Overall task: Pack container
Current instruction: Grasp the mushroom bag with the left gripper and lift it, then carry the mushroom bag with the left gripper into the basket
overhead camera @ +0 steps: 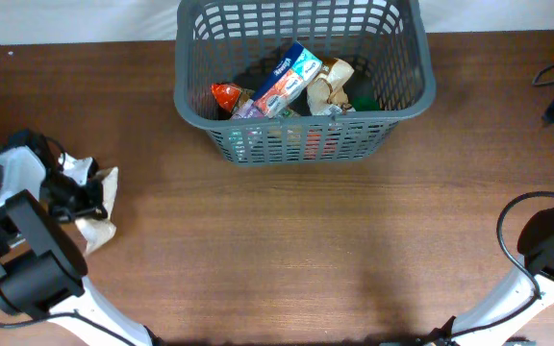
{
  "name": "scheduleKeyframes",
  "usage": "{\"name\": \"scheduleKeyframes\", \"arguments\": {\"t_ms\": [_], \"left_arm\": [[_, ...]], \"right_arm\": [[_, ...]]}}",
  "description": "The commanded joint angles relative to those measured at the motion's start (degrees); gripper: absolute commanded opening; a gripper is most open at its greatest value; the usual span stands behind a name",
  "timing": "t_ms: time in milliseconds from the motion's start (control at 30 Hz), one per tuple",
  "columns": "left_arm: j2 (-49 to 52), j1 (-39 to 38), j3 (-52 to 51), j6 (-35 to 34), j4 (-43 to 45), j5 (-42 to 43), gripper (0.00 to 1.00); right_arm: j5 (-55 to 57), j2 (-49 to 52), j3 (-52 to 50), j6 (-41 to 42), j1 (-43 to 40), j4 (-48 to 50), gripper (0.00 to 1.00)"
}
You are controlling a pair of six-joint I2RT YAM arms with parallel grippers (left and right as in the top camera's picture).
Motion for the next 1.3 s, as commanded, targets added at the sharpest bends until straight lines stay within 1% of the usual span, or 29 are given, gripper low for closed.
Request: {"name": "scheduleKeyframes", "arguments": {"t_ms": [0,167,300,367,433,467,533,600,700,767,900,1033,1267], "left_arm": [[0.35,0.02,13.79,-2.62,-4.83,12.76,0.02],[0.35,-0.13,36.06,-3.21,-13.27,29.22,0.02],[0.35,-1.62,52.57,-4.87,-16.04,40.94,0.02],[0.35,-3.41,59.95,-6.27,-16.15,43.41,0.02],[0.35,-6.36,67.06,-7.08,-16.13,43.52,0.02],[0.35,-10.58,73.55,-6.99,-15.78,42.77,0.02],[0.35,-15.50,78.25,-6.99,-14.82,39.39,0.02],[0.35,-21.55,81.46,-6.97,-13.42,32.33,0.02],[0.37,-30.62,82.16,-5.29,-10.56,21.22,0.02],[1.03,-36.15,81.74,-2.54,-8.66,16.44,0.02],[3.89,-44.39,80.89,2.60,-5.07,12.20,0.02],[8.74,-48.74,80.87,6.12,-3.80,11.34,0.02],[18.03,-49.81,80.37,11.91,-5.05,10.58,0.02]], "right_arm": [[-0.09,0.11,-0.24,0.24,-0.07,0.02,0.99],[-0.09,0.11,-0.24,0.26,-0.07,0.02,0.99],[-0.09,0.11,-0.24,0.26,-0.07,0.02,0.99],[-0.09,0.11,-0.24,0.26,-0.07,0.02,0.99],[-0.09,0.11,-0.24,0.26,-0.07,0.02,0.99],[-0.09,0.11,-0.24,0.24,-0.07,0.02,0.99],[-0.09,0.11,-0.24,0.26,-0.07,0.02,0.99],[-0.09,0.11,-0.24,0.26,-0.07,0.02,0.99],[-0.09,0.11,-0.24,0.24,-0.07,0.02,0.99],[-0.11,0.11,-0.24,0.26,-0.07,0.02,0.99],[-0.09,0.11,-0.24,0.26,-0.07,0.02,0.99],[-0.09,0.11,-0.24,0.26,-0.07,0.02,0.99],[-0.09,0.11,-0.24,0.26,-0.07,0.02,0.99]]}}
